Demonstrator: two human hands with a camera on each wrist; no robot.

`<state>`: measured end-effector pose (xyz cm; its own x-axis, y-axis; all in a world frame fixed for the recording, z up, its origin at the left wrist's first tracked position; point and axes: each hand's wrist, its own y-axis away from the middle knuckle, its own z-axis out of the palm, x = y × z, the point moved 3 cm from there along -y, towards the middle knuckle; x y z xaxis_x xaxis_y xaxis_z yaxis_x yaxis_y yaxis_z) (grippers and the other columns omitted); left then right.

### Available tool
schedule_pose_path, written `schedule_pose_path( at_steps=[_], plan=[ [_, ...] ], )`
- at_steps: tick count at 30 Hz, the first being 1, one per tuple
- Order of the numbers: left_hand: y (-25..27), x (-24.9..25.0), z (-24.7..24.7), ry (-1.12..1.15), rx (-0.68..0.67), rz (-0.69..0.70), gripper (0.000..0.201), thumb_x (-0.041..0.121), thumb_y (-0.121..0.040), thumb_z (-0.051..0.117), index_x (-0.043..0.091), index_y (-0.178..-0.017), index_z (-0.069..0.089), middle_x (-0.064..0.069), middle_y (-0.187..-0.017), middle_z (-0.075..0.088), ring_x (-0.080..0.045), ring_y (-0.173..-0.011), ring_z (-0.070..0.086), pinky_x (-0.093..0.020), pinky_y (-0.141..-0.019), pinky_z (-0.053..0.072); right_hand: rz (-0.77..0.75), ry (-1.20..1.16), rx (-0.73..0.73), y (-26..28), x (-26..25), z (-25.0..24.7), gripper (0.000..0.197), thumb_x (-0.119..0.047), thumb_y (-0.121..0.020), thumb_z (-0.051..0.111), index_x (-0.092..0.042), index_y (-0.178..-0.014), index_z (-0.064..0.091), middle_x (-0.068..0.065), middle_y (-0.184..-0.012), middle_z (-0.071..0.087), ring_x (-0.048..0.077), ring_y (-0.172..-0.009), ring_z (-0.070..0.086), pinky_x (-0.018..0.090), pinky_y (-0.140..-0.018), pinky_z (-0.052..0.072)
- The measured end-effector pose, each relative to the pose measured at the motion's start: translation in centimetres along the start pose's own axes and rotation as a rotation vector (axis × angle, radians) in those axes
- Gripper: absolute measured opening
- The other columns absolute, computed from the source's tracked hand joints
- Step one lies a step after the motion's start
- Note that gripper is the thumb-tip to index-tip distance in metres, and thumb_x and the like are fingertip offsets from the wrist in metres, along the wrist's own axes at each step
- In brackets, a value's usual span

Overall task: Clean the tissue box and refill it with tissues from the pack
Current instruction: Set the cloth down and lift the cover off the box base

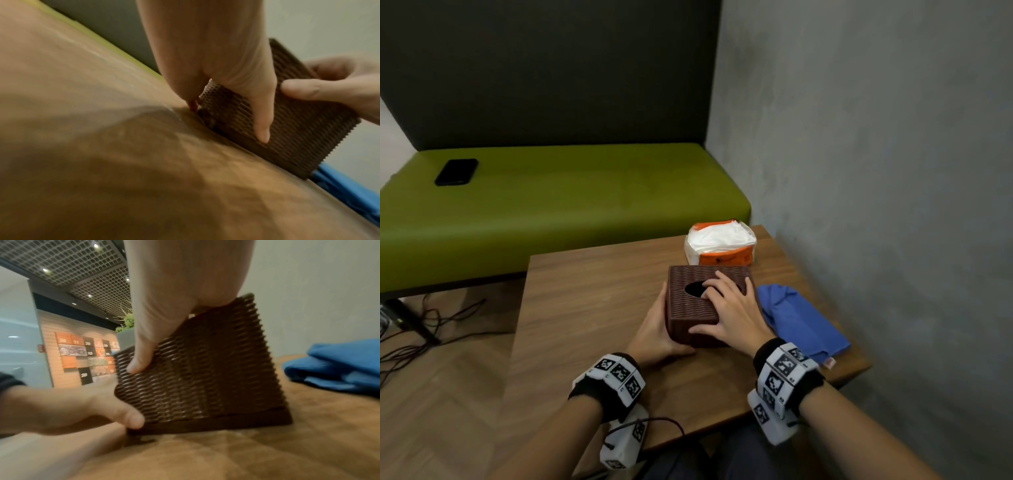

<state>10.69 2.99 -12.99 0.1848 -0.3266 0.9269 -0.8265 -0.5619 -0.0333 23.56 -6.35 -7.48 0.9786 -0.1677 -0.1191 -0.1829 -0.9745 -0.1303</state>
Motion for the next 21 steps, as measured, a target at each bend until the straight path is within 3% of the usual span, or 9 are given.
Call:
schedule_pose_path(
  at_steps=[3,6,10,13,14,17,18,20,21],
  plan=[
    [-0.6,0.2,-0.6,-0.110,-0.040,0.020,0.155,0.054,-0.034,0.084,0.016,-0.145,-0.016,0.004,-0.152,0.016,-0.008,-0.139,0.017,-0.026,-0.115,0.018,-0.047,-0.072,0.016,0.3,0.9,-0.3,0.084,-0.075,-0.065,0.035,-0.014,-0.119,0.055,-0.001,-0.141,0.044,0.019,-0.143,0.022,0.064,-0.111,0.011],
    [-0.9,0.1,-0.5,-0.206,-0.075,0.047,0.161,0.060,-0.028,0.080,0.008,-0.142,-0.021,-0.011,-0.156,0.001,-0.012,-0.141,0.005,-0.032,-0.119,0.010,-0.024,-0.140,0.019,0.8,1.5,-1.0,0.071,-0.066,-0.072,0.055,-0.013,-0.119,0.054,-0.002,-0.143,0.042,0.018,-0.144,0.021,0.061,-0.112,0.009],
    [-0.7,0.9,-0.5,-0.210,-0.088,0.012,0.154,0.048,-0.036,0.079,0.007,-0.143,-0.024,-0.011,-0.154,0.002,-0.003,-0.132,0.005,-0.019,-0.110,0.009,-0.026,-0.190,0.010,0.8,1.7,-1.4,0.059,-0.052,-0.076,0.065,-0.011,-0.118,0.054,0.000,-0.142,0.042,0.018,-0.144,0.019,0.061,-0.112,0.008],
    [-0.7,0.9,-0.5,-0.194,-0.096,-0.021,0.155,0.028,-0.043,0.091,0.008,-0.142,-0.027,-0.010,-0.154,0.003,-0.004,-0.132,0.006,-0.020,-0.112,0.011,-0.029,-0.206,0.005,0.9,1.7,-1.6,0.057,-0.052,-0.076,0.065,-0.012,-0.116,0.054,-0.001,-0.142,0.041,0.019,-0.144,0.019,0.062,-0.111,0.008],
    [-0.7,0.8,-0.3,-0.187,-0.096,-0.041,0.157,0.030,-0.041,0.091,0.008,-0.141,-0.027,-0.010,-0.154,0.003,-0.006,-0.135,0.006,-0.025,-0.116,0.012,-0.029,-0.207,0.007,0.9,1.9,-1.6,0.056,-0.052,-0.076,0.066,-0.012,-0.115,0.054,-0.001,-0.142,0.041,0.019,-0.144,0.020,0.062,-0.111,0.008],
    [-0.8,0.5,0.1,-0.164,-0.097,-0.079,0.168,0.062,-0.027,0.085,0.009,-0.141,-0.026,-0.010,-0.155,0.006,-0.016,-0.143,0.009,-0.041,-0.121,0.014,-0.020,-0.223,0.027,1.2,2.5,-1.7,0.056,-0.052,-0.076,0.066,-0.012,-0.113,0.055,0.000,-0.139,0.042,0.019,-0.143,0.023,0.063,-0.111,0.011],
    [-0.9,0.5,0.2,-0.175,-0.096,-0.085,0.167,0.064,-0.027,0.083,0.008,-0.142,-0.024,-0.010,-0.156,0.005,-0.015,-0.143,0.007,-0.036,-0.120,0.010,-0.022,-0.231,0.028,1.3,2.6,-1.7,0.056,-0.053,-0.076,0.066,-0.012,-0.113,0.054,0.000,-0.139,0.042,0.019,-0.142,0.024,0.063,-0.111,0.012],
    [-0.8,0.7,0.2,-0.218,-0.093,-0.090,0.160,0.052,-0.035,0.088,0.007,-0.145,-0.019,-0.007,-0.156,0.000,-0.014,-0.143,0.003,-0.025,-0.115,0.006,-0.031,-0.254,0.021,1.5,3.0,-2.0,0.057,-0.056,-0.075,0.063,-0.014,-0.112,0.054,-0.001,-0.138,0.041,0.019,-0.141,0.026,0.062,-0.111,0.013],
    [-0.8,0.7,0.2,-0.222,-0.092,-0.078,0.157,0.050,-0.036,0.088,0.008,-0.146,-0.017,-0.006,-0.156,-0.001,-0.015,-0.144,0.002,-0.026,-0.115,0.007,-0.030,-0.271,0.018,1.5,3.2,-2.2,0.057,-0.057,-0.075,0.061,-0.014,-0.111,0.053,-0.001,-0.137,0.041,0.019,-0.141,0.026,0.061,-0.111,0.013]
  ],
)
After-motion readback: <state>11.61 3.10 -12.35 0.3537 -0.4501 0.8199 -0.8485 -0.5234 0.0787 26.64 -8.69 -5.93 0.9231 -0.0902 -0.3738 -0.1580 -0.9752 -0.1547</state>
